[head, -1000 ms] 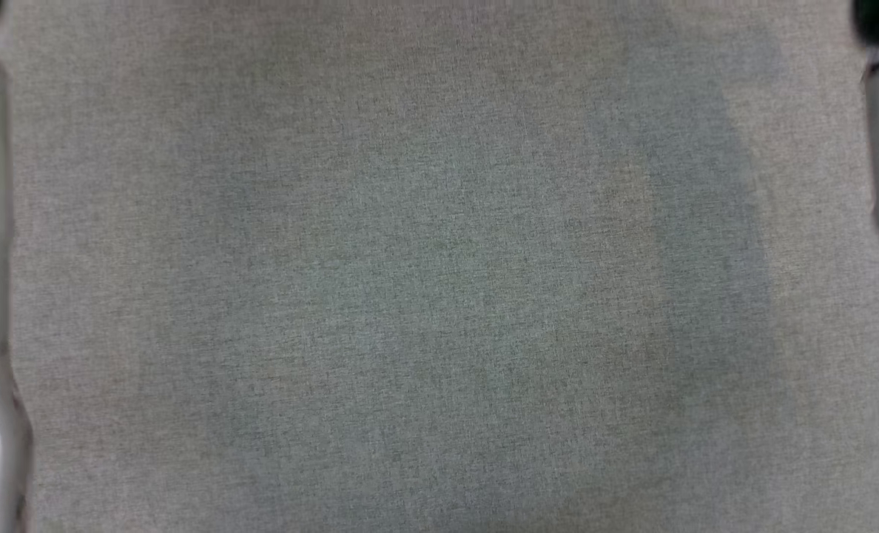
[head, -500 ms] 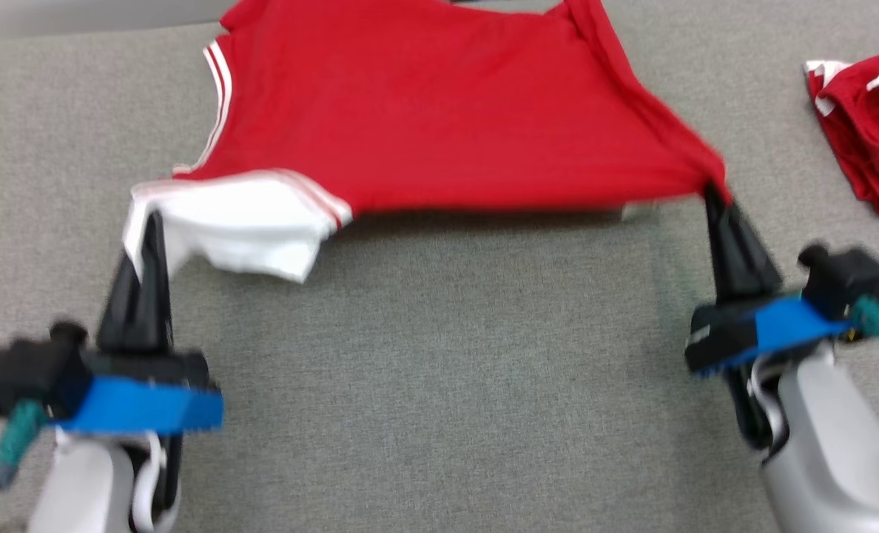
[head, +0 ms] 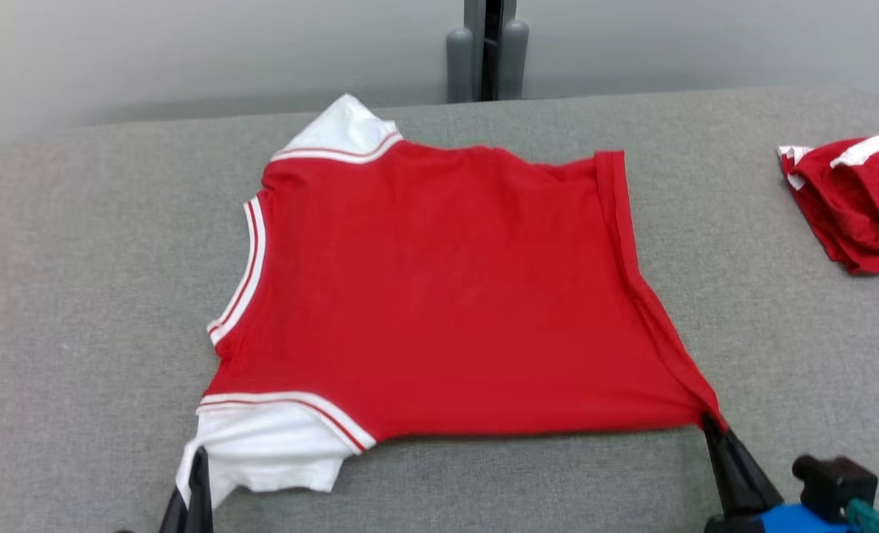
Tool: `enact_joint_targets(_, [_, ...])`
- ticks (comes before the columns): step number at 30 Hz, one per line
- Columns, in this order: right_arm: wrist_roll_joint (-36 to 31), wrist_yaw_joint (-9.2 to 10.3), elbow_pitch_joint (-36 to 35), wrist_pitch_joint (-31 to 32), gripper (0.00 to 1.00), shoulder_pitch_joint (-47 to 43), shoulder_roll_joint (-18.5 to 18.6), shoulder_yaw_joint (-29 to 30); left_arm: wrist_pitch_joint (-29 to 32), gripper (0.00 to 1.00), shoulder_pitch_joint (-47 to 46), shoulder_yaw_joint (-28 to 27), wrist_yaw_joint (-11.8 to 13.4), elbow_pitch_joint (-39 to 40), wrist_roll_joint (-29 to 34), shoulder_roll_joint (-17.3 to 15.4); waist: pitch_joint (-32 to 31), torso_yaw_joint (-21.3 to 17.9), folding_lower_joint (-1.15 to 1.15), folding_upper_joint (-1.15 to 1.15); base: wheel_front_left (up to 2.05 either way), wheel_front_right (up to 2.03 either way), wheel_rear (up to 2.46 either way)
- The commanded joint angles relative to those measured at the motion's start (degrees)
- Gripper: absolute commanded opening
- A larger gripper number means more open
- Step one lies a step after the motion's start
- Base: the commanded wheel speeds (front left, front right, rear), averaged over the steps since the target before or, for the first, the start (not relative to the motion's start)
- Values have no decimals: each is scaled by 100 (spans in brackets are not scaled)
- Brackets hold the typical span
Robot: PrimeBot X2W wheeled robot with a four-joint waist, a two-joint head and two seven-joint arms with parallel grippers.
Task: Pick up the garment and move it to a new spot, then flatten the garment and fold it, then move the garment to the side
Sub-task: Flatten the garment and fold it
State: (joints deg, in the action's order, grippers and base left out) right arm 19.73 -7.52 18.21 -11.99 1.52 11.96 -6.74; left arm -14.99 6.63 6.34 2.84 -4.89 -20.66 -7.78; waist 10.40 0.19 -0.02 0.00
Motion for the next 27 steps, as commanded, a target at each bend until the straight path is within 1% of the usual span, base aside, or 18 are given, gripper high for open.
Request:
enact_joint_targets(1, [41,8,-126,79,0,-275,-18,87,-24,0,188,-1,41,-21,-34,15,-116,47,2,0,0,0,0])
enact_joint_targets(5, [108,8,-415,329,0,-757,-102,176,2,0,458,72,60,-29,-51,65,-216,87,2,0,0,0,0])
enact_joint_targets(10, [56,7,-676,516,0,-974,-189,249,54,0,433,194,6,-19,-25,38,-262,110,2,0,0,0,0])
enact_joint_targets(19, [-26,7,-810,850,0,-547,-166,247,185,0,-276,314,-221,-77,177,-311,-227,74,2,0,0,0,0])
enact_joint_targets(27, [-42,6,-627,1020,0,101,-63,42,272,0,-1246,434,-516,-625,303,-590,9,-32,2,0,0,0,0])
